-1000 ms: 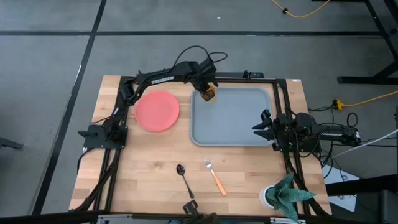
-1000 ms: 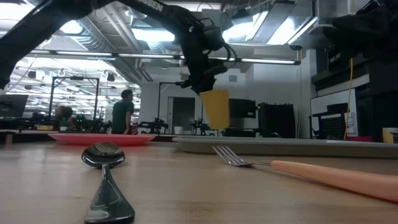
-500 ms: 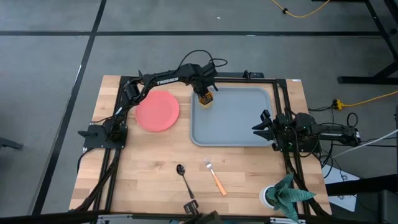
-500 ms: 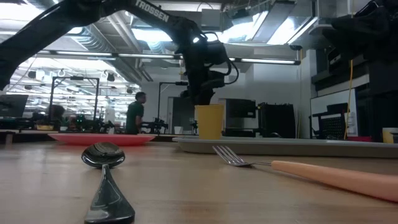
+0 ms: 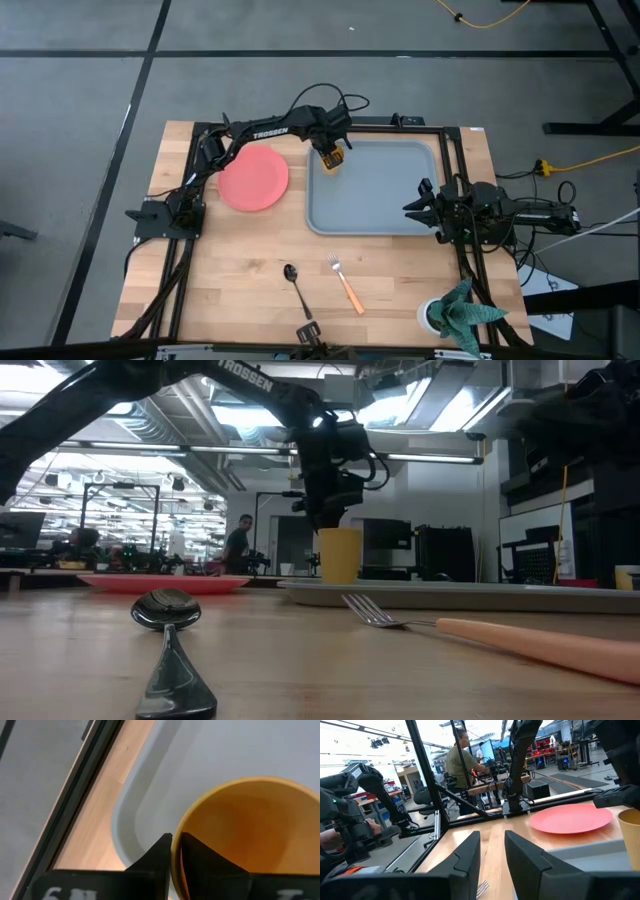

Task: Pick and place plate/cup/fork/spoon on tray
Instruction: Put the yellow cup on the top left corner of the gray tray

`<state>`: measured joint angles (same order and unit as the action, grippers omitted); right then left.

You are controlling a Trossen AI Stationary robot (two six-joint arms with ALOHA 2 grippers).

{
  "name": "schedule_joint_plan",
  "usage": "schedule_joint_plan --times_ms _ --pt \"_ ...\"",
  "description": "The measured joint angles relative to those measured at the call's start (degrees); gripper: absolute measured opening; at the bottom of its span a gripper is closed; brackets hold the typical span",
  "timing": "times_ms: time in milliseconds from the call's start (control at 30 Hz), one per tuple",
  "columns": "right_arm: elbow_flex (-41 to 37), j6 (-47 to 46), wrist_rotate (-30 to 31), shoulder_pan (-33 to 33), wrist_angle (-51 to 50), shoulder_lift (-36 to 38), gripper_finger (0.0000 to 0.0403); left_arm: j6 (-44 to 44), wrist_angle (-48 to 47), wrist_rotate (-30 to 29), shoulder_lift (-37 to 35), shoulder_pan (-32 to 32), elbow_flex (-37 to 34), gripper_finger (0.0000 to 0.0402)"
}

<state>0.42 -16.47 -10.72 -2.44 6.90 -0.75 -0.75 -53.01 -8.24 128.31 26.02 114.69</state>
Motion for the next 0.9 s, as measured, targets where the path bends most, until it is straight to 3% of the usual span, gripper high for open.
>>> schedule_joint_plan --times_ms 467,900 --pt "-0.01 0.00 0.00 0.00 0.01 0.00 0.0094 2.84 -2.43 1.87 -0.02 -0.22 3.09 0.0037" --pt "-0.02 0.00 0.00 0.00 -0.03 0.00 0.0094 2.89 -2.43 -0.27 -0.07 -0.55 3.56 0.0037"
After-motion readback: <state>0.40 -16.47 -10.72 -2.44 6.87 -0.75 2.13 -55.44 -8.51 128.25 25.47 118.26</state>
